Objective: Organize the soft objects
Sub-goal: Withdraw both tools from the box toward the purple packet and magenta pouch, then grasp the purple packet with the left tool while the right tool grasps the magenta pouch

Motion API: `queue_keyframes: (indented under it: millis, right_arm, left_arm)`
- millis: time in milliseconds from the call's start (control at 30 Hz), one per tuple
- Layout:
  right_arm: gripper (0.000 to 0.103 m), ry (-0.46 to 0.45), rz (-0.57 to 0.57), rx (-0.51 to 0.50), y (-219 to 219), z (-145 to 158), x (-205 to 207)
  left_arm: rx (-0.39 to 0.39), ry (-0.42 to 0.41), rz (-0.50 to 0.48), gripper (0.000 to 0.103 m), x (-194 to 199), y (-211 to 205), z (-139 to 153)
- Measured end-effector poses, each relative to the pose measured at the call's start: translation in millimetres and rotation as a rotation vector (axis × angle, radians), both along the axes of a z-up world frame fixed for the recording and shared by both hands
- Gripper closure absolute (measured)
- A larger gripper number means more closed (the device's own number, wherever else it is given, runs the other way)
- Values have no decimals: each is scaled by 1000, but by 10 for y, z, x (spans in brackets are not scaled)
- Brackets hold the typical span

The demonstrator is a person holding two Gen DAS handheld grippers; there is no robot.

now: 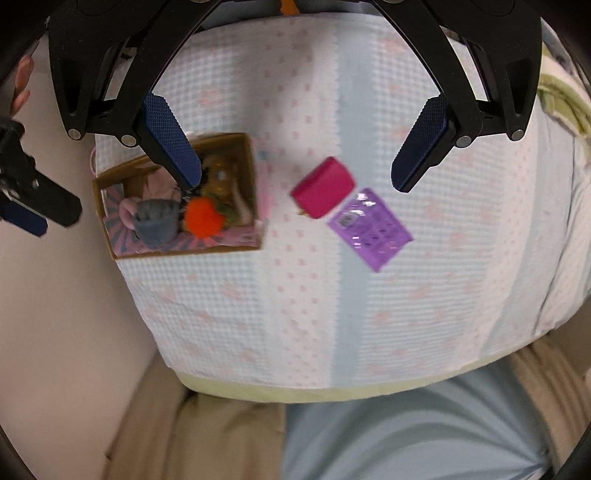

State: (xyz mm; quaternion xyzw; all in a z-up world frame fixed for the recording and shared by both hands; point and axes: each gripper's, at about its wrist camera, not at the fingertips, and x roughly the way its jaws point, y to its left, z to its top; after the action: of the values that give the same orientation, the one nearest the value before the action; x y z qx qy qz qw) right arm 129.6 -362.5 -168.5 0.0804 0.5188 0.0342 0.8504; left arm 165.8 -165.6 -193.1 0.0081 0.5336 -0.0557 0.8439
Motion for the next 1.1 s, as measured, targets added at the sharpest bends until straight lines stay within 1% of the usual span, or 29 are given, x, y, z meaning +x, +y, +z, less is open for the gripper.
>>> queue_keyframes:
  millis: [167,333,500,667,800,900,1100]
  right_arm:
    - [0,-30,56,-4,412,143,-22]
    - [0,-41,76,-1,738,165,17]
    - [0,-27,98,11,1022,75,112]
    - [0,4,106,17,1256,-86,283]
    - [0,33,85,35,1407,-239,398]
    - [0,53,54,56,1515,-375,484]
    - [0,130,-68,139,1666,-871,659]
  left_arm:
    - [-23,-16,63,0,39,478,134]
    - [-42,-4,115,0,160,870,130]
    - [-72,25,162,0,325,1174,29]
    - [-81,57,187,0,550,1356,-103]
    - [-90,95,201,0,723,1472,-257]
    - [-96,140,214,1,875,1561,-452]
    - [-143,254,264,0,1208,1731,-1033]
